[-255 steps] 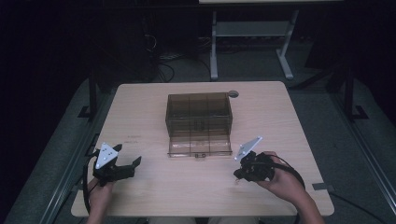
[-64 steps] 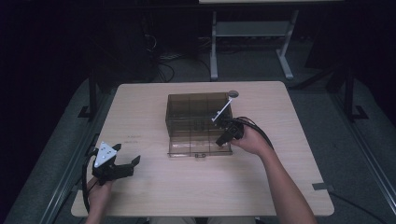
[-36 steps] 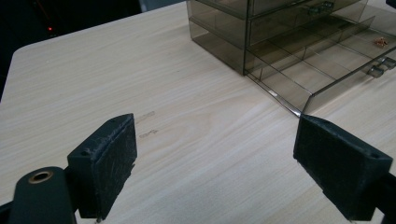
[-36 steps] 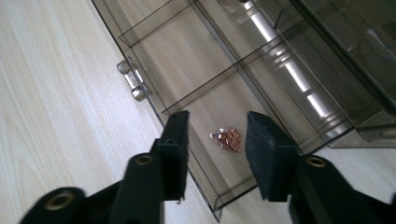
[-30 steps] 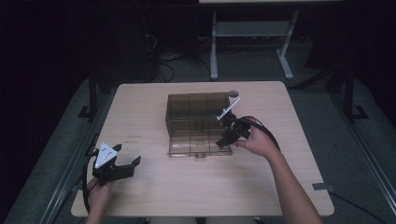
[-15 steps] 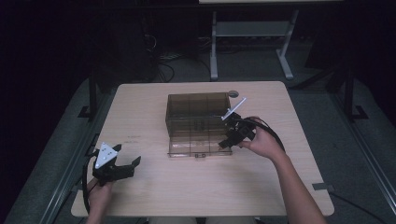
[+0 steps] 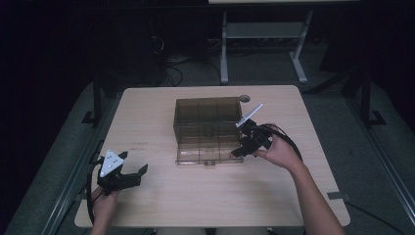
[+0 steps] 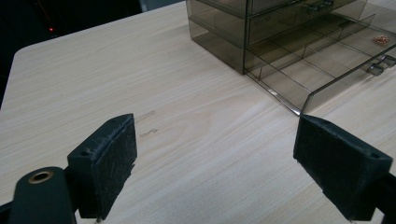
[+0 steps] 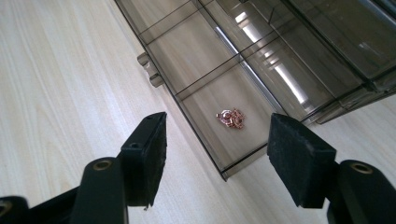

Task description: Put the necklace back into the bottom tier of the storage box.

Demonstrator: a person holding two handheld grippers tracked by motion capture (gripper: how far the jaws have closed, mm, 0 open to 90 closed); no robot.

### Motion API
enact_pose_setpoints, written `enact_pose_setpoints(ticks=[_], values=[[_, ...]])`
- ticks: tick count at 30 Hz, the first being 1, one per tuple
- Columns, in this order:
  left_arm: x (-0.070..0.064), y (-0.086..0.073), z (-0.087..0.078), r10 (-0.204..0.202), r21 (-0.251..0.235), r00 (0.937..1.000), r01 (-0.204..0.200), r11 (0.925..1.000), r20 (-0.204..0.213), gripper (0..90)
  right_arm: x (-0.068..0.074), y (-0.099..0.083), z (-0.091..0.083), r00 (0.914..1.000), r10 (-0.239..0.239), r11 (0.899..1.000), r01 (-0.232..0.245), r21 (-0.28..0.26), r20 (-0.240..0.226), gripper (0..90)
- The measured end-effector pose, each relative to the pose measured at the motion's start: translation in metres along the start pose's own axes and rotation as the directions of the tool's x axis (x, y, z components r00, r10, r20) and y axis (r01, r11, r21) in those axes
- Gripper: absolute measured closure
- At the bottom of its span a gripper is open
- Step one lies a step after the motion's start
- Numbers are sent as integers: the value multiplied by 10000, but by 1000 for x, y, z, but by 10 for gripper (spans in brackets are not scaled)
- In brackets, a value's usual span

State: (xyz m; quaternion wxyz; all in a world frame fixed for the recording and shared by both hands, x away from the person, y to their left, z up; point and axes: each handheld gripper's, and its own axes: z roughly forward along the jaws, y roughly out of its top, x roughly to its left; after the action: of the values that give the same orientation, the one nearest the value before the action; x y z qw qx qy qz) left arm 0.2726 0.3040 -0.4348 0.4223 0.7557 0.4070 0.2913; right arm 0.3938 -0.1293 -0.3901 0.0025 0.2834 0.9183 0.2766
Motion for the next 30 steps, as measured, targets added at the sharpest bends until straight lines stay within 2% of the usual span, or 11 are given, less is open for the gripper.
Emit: enact_pose_setpoints(ticks=[4,30], values=[[0,0,0,37,31,10000,-37,10000,-4,129,0,-3,-3,9999,160,9999,-160,3,20,361],[-1,0,0,72,54,10000,-72,10000,4,129,4,-23,-8,9996,286,9996,-286,-72,-9,353]])
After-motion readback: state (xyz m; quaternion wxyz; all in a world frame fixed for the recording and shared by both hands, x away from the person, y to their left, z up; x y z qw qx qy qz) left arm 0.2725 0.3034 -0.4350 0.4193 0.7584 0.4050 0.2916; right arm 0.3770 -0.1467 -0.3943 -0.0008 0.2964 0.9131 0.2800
